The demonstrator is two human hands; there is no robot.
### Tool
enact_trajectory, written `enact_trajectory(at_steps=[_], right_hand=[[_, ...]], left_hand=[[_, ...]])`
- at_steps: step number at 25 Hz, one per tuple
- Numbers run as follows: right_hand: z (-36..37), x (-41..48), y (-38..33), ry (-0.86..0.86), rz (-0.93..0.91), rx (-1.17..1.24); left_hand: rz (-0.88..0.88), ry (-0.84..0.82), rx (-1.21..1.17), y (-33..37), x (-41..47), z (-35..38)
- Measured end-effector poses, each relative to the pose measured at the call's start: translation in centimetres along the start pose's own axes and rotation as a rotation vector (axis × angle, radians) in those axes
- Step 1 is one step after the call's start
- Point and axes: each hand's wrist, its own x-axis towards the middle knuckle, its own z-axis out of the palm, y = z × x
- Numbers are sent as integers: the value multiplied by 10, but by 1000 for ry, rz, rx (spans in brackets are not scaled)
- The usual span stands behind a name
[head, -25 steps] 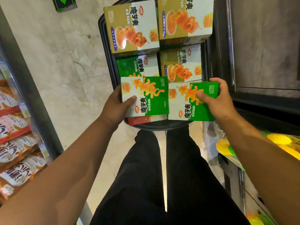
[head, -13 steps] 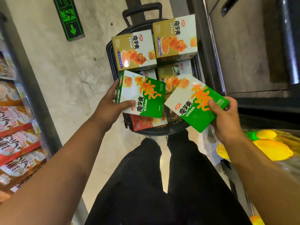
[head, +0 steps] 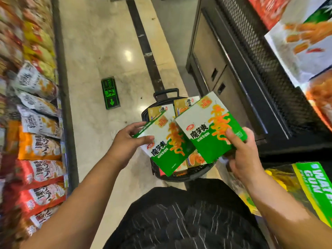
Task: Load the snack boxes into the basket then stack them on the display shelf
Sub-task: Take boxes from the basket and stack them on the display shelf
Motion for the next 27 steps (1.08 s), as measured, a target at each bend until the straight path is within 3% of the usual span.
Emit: enact_trajectory(at_steps=[6, 10, 17, 27], right_hand=[[-24, -60, -39, -187, 39, 59], [-57, -103, -58, -293, 26, 2], [-101, -173, -63, -141, -42, 9], [-181, -280, -63, 18, -53, 149]], left_hand=[[37, -89, -186, 66, -36, 8], [75, -194, -161, 96, -62, 33], [126, -269, -186, 114, -127, 90], [133, -365, -147, 79, -245, 145]])
